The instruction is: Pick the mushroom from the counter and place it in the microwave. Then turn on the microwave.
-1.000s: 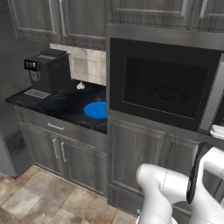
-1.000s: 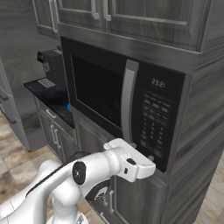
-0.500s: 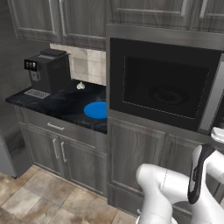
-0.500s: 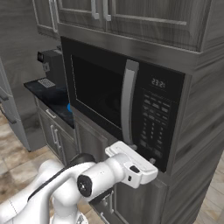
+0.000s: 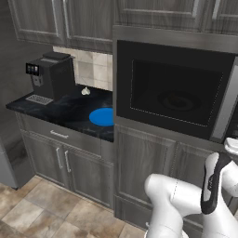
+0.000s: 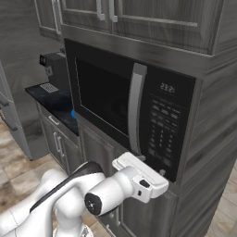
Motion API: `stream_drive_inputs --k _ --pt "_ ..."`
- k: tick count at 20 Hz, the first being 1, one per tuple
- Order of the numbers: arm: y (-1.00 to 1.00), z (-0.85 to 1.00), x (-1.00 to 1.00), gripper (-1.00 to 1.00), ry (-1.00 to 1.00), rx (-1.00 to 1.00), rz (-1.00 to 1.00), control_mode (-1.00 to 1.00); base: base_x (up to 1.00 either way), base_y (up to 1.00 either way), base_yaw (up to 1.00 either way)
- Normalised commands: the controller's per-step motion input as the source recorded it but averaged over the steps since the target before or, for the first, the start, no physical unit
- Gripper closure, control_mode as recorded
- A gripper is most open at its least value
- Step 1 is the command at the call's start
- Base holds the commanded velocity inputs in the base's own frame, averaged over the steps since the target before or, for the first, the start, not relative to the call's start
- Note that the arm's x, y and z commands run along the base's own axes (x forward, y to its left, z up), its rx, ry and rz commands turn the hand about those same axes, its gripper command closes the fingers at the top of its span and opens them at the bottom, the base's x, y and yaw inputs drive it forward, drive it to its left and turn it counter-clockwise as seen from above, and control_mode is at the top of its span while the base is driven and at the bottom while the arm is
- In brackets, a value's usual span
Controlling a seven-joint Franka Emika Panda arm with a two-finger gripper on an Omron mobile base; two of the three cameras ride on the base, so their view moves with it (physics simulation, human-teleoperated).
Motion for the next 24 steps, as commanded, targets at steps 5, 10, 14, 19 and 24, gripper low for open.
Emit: stream_drive_inputs --k 5,10,14,19,24 --pt "0.00 0.00 0.11 -1.00 0.00 0.00 0.00 -1.00 0.00 0.00 0.00" --pt "0.00 0.00 0.14 -1.00 0.00 0.00 0.00 -1.00 0.00 0.00 0.00" --pt "-0.05 0.00 0.09 -1.00 0.00 0.00 0.00 -1.00 0.00 0.00 0.00" --pt "-0.09 0.00 0.07 -1.00 0.00 0.00 0.00 -1.00 0.00 0.00 0.00" --pt "-0.11 0.00 0.04 -1.00 0.00 0.00 0.00 -1.00 0.00 0.00 0.00"
